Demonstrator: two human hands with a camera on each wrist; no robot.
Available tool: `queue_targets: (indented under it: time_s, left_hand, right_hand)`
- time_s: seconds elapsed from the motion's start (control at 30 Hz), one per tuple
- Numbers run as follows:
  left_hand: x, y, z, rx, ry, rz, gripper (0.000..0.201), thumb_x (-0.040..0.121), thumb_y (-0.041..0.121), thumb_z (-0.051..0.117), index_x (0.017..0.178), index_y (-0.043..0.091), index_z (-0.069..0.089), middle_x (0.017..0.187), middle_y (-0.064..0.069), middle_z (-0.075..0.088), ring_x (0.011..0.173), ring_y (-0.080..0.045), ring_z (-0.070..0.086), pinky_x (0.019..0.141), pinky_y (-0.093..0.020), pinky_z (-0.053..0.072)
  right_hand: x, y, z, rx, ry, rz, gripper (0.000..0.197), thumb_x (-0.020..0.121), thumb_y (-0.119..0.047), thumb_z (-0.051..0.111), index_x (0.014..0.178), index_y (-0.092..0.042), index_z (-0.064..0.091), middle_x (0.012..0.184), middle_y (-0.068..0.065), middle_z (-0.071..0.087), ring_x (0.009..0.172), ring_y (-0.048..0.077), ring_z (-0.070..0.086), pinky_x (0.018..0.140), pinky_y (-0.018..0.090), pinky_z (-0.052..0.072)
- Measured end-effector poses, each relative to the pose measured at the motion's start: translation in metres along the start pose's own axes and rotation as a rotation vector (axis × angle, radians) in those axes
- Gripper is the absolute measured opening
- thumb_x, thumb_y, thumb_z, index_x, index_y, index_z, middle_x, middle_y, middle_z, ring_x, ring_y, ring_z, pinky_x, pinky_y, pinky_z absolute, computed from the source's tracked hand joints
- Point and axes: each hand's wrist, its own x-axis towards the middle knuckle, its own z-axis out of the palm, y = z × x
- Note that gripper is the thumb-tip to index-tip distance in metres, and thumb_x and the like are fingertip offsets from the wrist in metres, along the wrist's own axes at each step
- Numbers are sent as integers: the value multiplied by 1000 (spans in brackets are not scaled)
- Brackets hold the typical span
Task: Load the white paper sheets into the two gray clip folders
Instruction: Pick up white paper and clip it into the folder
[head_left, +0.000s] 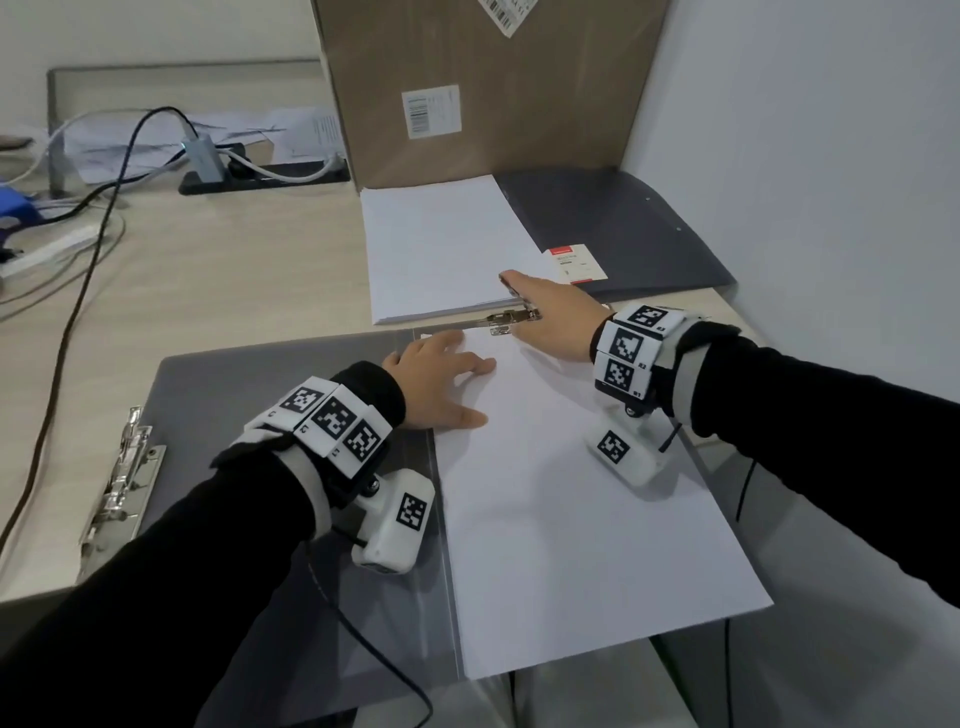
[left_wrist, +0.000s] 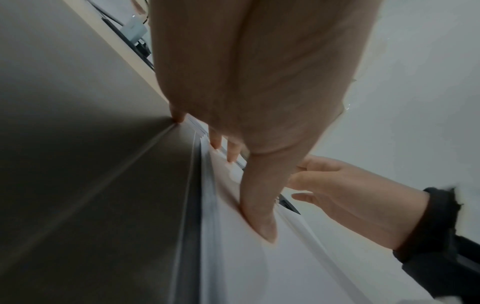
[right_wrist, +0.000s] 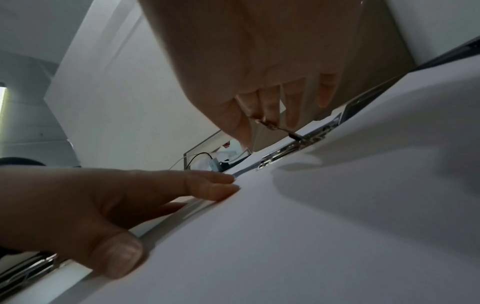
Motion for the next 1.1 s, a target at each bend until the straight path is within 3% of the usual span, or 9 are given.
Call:
queue_targets:
  time_s: [0.07, 0.27, 0.43, 0.6, 0.87, 0.93, 1.0, 1.03, 1.1]
  left_hand:
    - [1, -3, 1, 14, -14, -5, 70, 82, 54, 57, 143, 43, 24, 159, 2, 2, 146, -26, 7, 117, -51, 11]
    - [3, -4, 2, 29, -20, -4, 71, 81, 56, 55, 143, 44, 23, 160, 1, 1, 147, -25, 5, 117, -51, 10]
    - [3, -5, 5, 20, -5, -9, 71, 81, 57, 55, 143, 46, 22, 160, 2, 0, 147, -25, 3, 118, -51, 8]
    - [5, -7, 5, 26, -13, 3, 71, 81, 58, 55, 143, 45, 22, 160, 1, -1, 147, -26, 3, 117, -53, 8]
    - [5, -8, 6, 13, -23, 9, 72, 81, 58, 55, 143, 46, 21, 160, 2, -3, 148, -25, 0, 117, -54, 5]
    - [4, -7, 6, 2, -24, 7, 71, 81, 58, 55, 143, 46, 21, 160, 3, -3, 148, -24, 0, 117, -54, 4]
    - [3, -7, 7, -5, -23, 3, 71, 81, 58, 55, 142, 46, 22, 160, 3, -3, 148, -23, 0, 117, -53, 4]
    - [3, -7, 6, -6, -22, 3, 71, 81, 58, 55, 142, 46, 22, 160, 4, -3, 148, -23, 0, 117, -54, 4]
    - [3, -6, 6, -3, -22, 4, 71, 81, 58, 55, 142, 46, 22, 160, 3, -3, 148, -24, 0, 117, -54, 4]
  right_hand:
    - [2, 0, 1, -158, -33, -20, 43, 88, -25, 48, 129, -23, 35, 113, 4, 53, 107, 31, 52, 86, 41, 40]
    - [3, 4, 2, -350, -83, -127, 57, 92, -22, 36, 146, -33, 25, 144, -5, 42, 130, 26, 37, 103, 46, 30]
    - [5, -2, 6, -431, -181, -147, 61, 90, -7, 30, 146, -29, 21, 154, -17, 24, 142, 19, 23, 111, 49, 22]
    - [11, -14, 10, -596, -291, -108, 73, 89, -5, 42, 151, -22, 8, 160, -12, 7, 149, 18, 10, 114, 50, 25]
    - [6, -25, 11, -535, -276, -54, 78, 89, 0, 47, 152, -11, 3, 161, 1, 0, 139, 26, 35, 96, 38, 39]
    - [6, -23, 10, -465, -233, -9, 79, 90, 0, 43, 152, -12, -5, 161, 1, -5, 122, 27, 51, 79, 29, 39]
    - [3, -20, 6, -430, -189, 13, 79, 91, 1, 38, 151, -15, -12, 161, 0, -9, 91, 27, 58, 61, 24, 36]
    - [2, -18, 5, -427, -179, 15, 81, 91, 2, 37, 151, -16, -14, 161, 0, -9, 93, 26, 58, 62, 24, 38]
    - [0, -14, 6, -454, -194, 21, 85, 90, 3, 38, 150, -19, -17, 161, -2, -9, 129, 26, 44, 86, 37, 43]
